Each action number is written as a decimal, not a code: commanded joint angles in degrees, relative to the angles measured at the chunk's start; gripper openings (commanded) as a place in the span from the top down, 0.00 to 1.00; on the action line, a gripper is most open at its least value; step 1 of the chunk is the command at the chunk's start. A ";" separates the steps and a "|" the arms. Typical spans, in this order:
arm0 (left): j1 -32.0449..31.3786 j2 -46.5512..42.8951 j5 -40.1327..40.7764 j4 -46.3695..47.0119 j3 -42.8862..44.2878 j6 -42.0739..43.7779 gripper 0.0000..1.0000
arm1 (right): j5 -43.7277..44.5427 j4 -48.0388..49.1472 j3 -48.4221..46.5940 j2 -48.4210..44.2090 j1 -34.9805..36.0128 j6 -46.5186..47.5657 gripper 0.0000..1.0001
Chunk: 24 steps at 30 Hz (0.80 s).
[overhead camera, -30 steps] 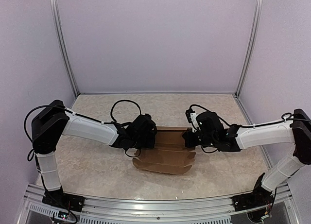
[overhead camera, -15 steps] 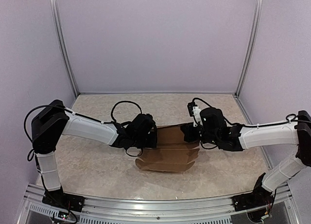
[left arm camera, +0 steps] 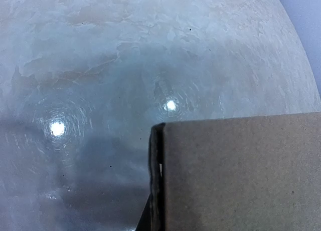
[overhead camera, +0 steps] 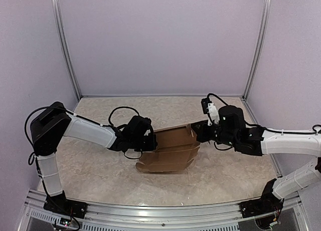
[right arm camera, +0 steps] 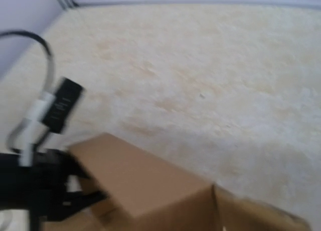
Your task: Fold the paper box
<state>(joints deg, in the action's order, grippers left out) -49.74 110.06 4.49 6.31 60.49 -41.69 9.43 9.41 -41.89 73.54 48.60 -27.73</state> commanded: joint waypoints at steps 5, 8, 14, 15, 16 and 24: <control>2.49 -4.26 -5.97 8.08 -3.88 -1.49 1.00 | -11.47 -0.09 4.65 -10.47 0.27 2.68 1.00; 3.25 -5.30 -8.24 10.06 -4.77 -1.88 1.00 | -13.92 2.20 7.74 -15.12 0.27 4.47 1.00; 4.29 -7.90 -13.21 15.04 -6.74 -5.51 1.00 | -19.21 9.25 14.69 -23.94 0.31 6.59 1.00; 4.30 -8.37 -14.02 15.64 -6.78 -6.18 1.00 | -19.60 10.07 15.53 -25.14 0.27 6.89 1.00; 4.30 -8.63 -14.70 16.36 -6.91 -6.89 1.00 | -19.78 10.65 16.13 -26.12 0.33 7.16 1.00; 4.30 -10.13 -21.80 26.76 -9.10 -13.69 1.00 | -18.86 12.26 15.63 -27.90 0.29 7.69 1.00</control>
<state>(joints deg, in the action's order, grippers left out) -45.56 101.36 -12.29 26.00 52.82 -51.18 -8.80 19.38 -25.74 45.82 48.64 -20.84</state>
